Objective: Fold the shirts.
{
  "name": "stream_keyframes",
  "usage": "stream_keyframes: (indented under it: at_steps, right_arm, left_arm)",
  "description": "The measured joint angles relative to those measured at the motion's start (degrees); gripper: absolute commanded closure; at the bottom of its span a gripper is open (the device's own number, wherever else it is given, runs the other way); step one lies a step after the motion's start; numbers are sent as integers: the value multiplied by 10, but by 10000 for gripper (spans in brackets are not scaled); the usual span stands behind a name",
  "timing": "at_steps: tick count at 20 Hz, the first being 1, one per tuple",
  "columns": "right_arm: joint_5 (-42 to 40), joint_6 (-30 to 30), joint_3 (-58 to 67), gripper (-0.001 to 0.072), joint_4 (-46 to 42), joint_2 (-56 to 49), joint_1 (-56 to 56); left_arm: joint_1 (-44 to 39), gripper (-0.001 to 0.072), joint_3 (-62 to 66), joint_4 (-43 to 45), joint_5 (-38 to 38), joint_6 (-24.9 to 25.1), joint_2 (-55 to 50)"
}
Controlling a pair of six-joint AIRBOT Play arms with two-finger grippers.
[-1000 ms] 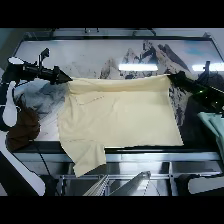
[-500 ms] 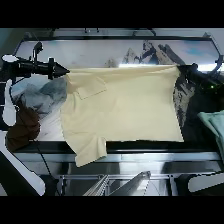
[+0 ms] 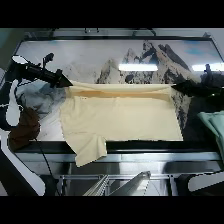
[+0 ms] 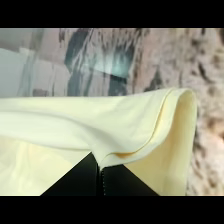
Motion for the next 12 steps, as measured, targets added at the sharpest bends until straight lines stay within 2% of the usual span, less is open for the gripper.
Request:
stream_keyframes:
  at_steps: [5, 12]
  right_arm:
    - [7, 12, 0, 696, -26, -29, 0]
    - [9, 16, 0, 696, -34, -45, -1]
  left_arm:
    - [-16, 687, 0, 77, -16, -28, 0]
    - [-31, 686, 0, 108, -40, -49, -3]
